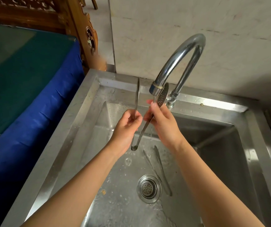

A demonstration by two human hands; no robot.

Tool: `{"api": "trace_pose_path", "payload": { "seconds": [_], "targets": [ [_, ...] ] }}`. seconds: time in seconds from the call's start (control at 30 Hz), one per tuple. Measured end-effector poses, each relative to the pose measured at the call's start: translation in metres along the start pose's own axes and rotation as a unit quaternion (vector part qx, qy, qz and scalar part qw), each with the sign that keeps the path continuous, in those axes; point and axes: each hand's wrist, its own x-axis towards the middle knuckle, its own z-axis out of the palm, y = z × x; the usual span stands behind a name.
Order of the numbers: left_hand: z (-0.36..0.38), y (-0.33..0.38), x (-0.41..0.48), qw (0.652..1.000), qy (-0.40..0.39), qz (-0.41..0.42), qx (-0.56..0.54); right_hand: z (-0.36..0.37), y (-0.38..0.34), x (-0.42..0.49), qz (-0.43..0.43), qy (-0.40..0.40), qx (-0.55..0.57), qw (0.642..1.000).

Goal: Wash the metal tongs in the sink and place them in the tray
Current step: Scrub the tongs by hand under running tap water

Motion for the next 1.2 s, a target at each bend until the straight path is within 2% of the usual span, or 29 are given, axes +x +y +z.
{"api": "trace_pose_path", "payload": {
  "seconds": [0.17,0.33,0.5,0.63,0.73,1.0,1.2],
  "targets": [
    [0.009,0.003,0.004,0.999,-0.037,-0.002,0.001,-0.012,-0.006,-0.002,0.003,0.053,-0.147,0.988],
    [0.021,0.011,0.012,0.996,-0.078,-0.014,-0.050,-0.029,-0.017,-0.003,0.011,0.073,-0.176,0.982],
    [0.030,0.014,0.020,0.995,-0.096,-0.021,0.032,-0.039,-0.017,-0.005,0.009,0.105,-0.187,0.977],
    [0.036,0.018,0.023,0.987,-0.123,-0.018,0.107,-0.043,-0.014,-0.006,0.024,0.117,-0.158,0.980],
    [0.040,0.022,0.026,0.980,-0.139,-0.028,0.137,-0.044,-0.013,-0.005,0.048,0.125,-0.091,0.987],
    [0.038,0.024,0.030,0.990,-0.116,-0.057,0.056,-0.050,-0.009,-0.005,0.067,0.099,-0.045,0.992],
    [0.033,0.019,0.025,0.992,-0.076,-0.069,0.068,-0.061,-0.005,-0.003,0.045,0.163,-0.042,0.985]
  ]
}}
